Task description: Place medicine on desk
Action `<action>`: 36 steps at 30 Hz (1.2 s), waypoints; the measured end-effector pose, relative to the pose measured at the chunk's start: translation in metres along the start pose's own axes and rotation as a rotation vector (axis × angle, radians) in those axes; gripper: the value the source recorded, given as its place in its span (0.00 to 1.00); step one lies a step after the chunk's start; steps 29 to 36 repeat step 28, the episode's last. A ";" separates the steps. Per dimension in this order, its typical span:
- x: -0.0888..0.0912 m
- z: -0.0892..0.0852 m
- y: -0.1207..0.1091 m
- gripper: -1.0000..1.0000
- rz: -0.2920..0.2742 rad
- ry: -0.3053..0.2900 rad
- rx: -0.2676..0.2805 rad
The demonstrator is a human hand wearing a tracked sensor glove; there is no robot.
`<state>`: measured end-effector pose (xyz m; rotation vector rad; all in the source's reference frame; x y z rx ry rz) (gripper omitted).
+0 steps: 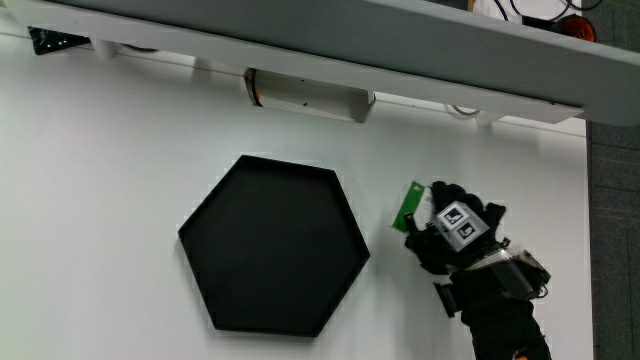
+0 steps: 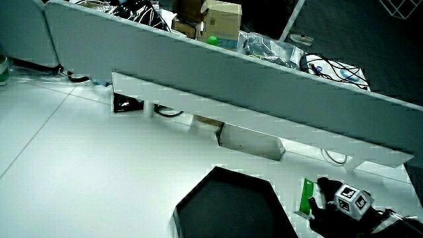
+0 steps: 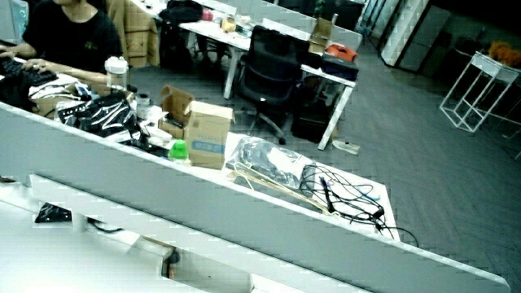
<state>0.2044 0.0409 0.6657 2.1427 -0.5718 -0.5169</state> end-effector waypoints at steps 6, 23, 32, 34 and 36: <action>0.013 -0.020 0.000 0.50 -0.016 0.041 -0.091; 0.036 -0.021 0.009 0.35 -0.045 0.117 -0.213; 0.039 -0.023 -0.003 0.10 -0.024 0.167 -0.124; 0.039 -0.023 -0.003 0.10 -0.024 0.167 -0.124; 0.039 -0.023 -0.003 0.10 -0.024 0.167 -0.124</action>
